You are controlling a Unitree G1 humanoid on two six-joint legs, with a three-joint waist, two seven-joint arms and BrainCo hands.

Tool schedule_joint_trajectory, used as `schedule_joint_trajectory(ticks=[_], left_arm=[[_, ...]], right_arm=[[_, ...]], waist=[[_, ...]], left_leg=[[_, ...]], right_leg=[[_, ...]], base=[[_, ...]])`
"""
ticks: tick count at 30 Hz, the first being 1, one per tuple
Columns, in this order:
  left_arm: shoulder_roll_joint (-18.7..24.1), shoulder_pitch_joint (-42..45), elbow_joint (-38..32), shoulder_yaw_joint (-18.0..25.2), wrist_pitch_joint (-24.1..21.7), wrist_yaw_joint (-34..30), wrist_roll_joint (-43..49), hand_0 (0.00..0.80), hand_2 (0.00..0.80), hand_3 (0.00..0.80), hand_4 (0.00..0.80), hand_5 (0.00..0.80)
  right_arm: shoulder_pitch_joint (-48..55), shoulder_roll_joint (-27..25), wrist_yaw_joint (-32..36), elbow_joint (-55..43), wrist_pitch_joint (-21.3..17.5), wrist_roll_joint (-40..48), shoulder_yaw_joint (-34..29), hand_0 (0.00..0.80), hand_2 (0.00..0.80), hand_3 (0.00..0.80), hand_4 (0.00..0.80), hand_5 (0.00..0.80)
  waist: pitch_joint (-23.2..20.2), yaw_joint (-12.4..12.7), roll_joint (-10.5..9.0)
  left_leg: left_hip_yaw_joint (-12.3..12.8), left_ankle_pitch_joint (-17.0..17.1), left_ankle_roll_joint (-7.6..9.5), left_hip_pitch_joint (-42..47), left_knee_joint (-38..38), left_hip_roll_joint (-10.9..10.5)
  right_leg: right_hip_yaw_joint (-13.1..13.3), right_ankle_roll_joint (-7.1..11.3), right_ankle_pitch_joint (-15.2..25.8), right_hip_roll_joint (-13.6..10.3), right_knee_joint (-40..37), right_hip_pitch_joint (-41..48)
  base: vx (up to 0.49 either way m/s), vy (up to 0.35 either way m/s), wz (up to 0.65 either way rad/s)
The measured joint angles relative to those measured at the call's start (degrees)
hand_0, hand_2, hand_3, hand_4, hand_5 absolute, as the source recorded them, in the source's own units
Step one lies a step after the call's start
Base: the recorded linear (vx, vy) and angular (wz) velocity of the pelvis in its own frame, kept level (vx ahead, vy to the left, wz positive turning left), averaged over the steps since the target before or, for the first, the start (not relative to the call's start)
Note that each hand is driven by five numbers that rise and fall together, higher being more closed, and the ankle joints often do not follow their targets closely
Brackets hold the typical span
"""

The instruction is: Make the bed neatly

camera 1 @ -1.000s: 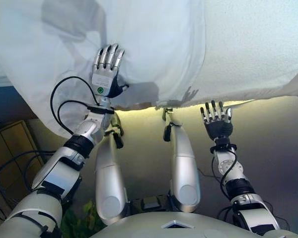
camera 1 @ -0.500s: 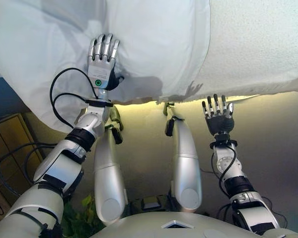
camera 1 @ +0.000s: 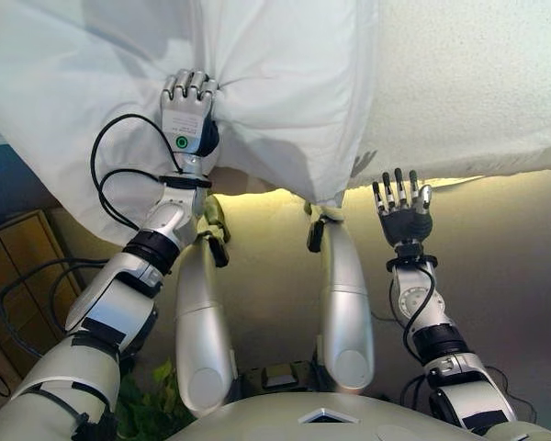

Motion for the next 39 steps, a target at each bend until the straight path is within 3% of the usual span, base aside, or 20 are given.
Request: schedule_joint_trajectory(ticks=[11, 18, 22, 26, 30, 34, 39], left_arm=[[0.9, 8.3, 2.5, 3.7, -6.2, -1.8, -0.8, 0.800, 0.800, 0.800, 0.800, 0.800], [4.5, 13.5, 7.0, 3.9, -11.2, -2.5, -0.8, 0.800, 0.800, 0.800, 0.800, 0.800], [6.7, 15.4, 7.7, 5.5, -13.6, -3.1, -0.8, 0.800, 0.800, 0.800, 0.800, 0.800], [6.8, 15.7, 7.8, 2.4, -14.7, -4.1, -1.3, 0.800, 0.800, 0.800, 0.800, 0.800], [6.2, 14.3, 6.7, -1.3, -14.9, -4.6, -2.4, 0.800, 0.800, 0.800, 0.800, 0.800], [6.1, 13.4, 6.7, -2.6, -15.4, -6.0, -2.3, 0.800, 0.800, 0.800, 0.800, 0.800], [6.5, 13.4, 6.4, -2.7, -16.4, -8.0, -3.7, 0.800, 0.800, 0.800, 0.800, 0.800]], right_arm=[[4.3, 0.1, 5.4, 0.2, 0.5, -0.2, -2.2, 0.000, 0.000, 0.000, 0.000, 0.000], [6.5, -1.2, 9.1, 0.6, 2.8, -1.7, -4.9, 0.000, 0.000, 0.000, 0.000, 0.000], [6.7, -2.3, 10.3, 0.5, 3.9, -1.8, -6.4, 0.000, 0.000, 0.000, 0.000, 0.000], [3.9, -4.9, 2.2, -1.7, 2.6, -2.4, -2.7, 0.000, 0.000, 0.000, 0.000, 0.000], [-3.1, -5.3, -5.3, -1.1, -0.9, -2.8, -0.6, 0.000, 0.000, 0.000, 0.000, 0.000], [-7.3, -5.4, -8.2, 3.0, -3.2, -2.8, 1.0, 0.000, 0.000, 0.000, 0.000, 0.000], [-9.2, -5.8, -8.8, 7.4, -5.3, -2.8, 1.0, 0.000, 0.000, 0.000, 0.000, 0.000]], waist=[[0.0, -0.1, 0.95], [0.0, -0.1, 2.17], [0.0, 0.0, 3.11], [-0.1, 0.1, 5.33], [-0.8, 2.1, 9.76], [-1.1, 3.4, 11.38], [-1.3, 4.7, 12.00]], left_leg=[[-0.9, 0.4, -0.37, 11.7, -5.2, -0.8], [-0.4, 0.9, -0.52, 20.7, -10.5, -1.3], [0.0, 1.1, -0.63, 22.0, -11.7, -1.4], [-0.1, 2.6, -0.24, 26.4, -15.4, -2.9], [-1.2, 3.5, -0.18, 26.1, -16.6, -3.5], [-1.7, 3.9, -0.35, 26.2, -17.1, -3.6], [-2.7, 4.0, -0.39, 27.5, -18.3, -4.1]], right_leg=[[-1.3, 0.86, 0.6, -0.1, -5.4, 12.2], [-1.8, 1.41, 1.1, -0.3, -10.0, 20.8], [-1.8, 1.34, 1.0, -0.5, -10.1, 21.5], [-3.5, 1.36, 0.9, -2.4, -10.8, 25.0], [-5.5, 1.49, 1.0, -3.0, -12.9, 25.6], [-6.1, 1.23, 1.4, -2.9, -12.9, 25.9], [-6.2, 1.44, 1.5, -3.3, -12.9, 26.7]], base=[[-0.010, 0.035, 0.00], [0.018, 0.078, -0.02], [0.077, 0.093, -0.03], [0.053, 0.128, 0.11], [0.002, 0.014, 0.14], [0.048, 0.033, 0.05], [0.032, 0.021, 0.00]])
